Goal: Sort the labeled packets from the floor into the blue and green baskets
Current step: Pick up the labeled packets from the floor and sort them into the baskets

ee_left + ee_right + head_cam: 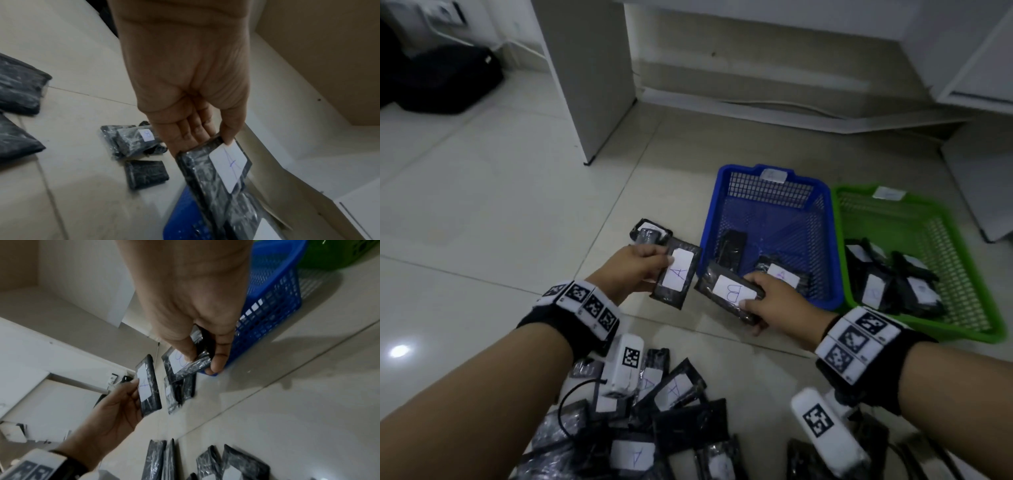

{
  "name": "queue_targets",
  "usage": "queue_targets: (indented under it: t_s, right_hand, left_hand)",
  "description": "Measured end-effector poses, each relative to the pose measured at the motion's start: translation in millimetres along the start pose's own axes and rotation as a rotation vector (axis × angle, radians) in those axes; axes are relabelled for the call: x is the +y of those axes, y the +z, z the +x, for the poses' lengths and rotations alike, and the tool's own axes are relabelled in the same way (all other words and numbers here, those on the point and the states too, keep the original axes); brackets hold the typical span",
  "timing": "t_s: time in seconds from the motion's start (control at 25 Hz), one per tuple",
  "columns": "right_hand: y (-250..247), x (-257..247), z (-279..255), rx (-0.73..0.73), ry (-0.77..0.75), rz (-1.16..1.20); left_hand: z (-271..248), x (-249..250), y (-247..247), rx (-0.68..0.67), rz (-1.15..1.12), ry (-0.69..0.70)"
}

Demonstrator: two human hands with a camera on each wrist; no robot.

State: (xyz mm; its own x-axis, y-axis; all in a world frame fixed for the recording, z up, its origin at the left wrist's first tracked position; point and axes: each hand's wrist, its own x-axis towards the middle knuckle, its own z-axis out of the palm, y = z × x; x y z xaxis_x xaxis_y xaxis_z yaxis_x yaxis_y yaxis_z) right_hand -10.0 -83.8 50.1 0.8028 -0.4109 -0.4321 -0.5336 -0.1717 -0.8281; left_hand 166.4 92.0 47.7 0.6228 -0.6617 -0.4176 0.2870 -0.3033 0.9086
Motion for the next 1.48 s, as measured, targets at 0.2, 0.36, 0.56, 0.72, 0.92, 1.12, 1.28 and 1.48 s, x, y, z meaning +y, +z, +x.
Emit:
queue_targets:
  t_s: [0.2,0.36,0.56,0.72,0.92,1.12,1.28,1.48]
  right_hand:
    - [-56.2,16.6,-23.1,0.054,0.028,0.155]
    - [-88.4,56.3,-45.1,0.141,0.076,0.205]
    - [-137.3,96.5,-45.5,0.388,0.093,0.261]
    - [-180.8,110.6,-32.7,0.559,0.134,0.31]
    - [-212.8,125.4,-9.9,0.588,0.121,0.317]
    - [-220.4,140.4,-51.9,0.657,0.029,0.286]
    - [-234.0,184.7,-109.0,0.866,0.029,0.043]
    - [-266.9,295.2,-143.7,0.842,0.489,-0.381]
  left_hand:
    - [6.0,18.0,57.8,-0.052,-0.114,0.007]
    - [32.3,12.9,111.9,0.105,-0.005,0.02]
    - [70.1,-2.8,169.1,0.318,0.331,0.106]
    - [86.4,-13.7,198.7,0.247,0.527,0.127]
    - [75.8,-19.4,205.8,0.133,0.802,0.359]
    - [49.7,-20.1,241.1,0.045,0.903,0.582]
    - [32.5,-25.4,306.7,-0.011,0.887,0.738]
    - [0.9,-71.7,389.4,-0.237,0.782,0.692]
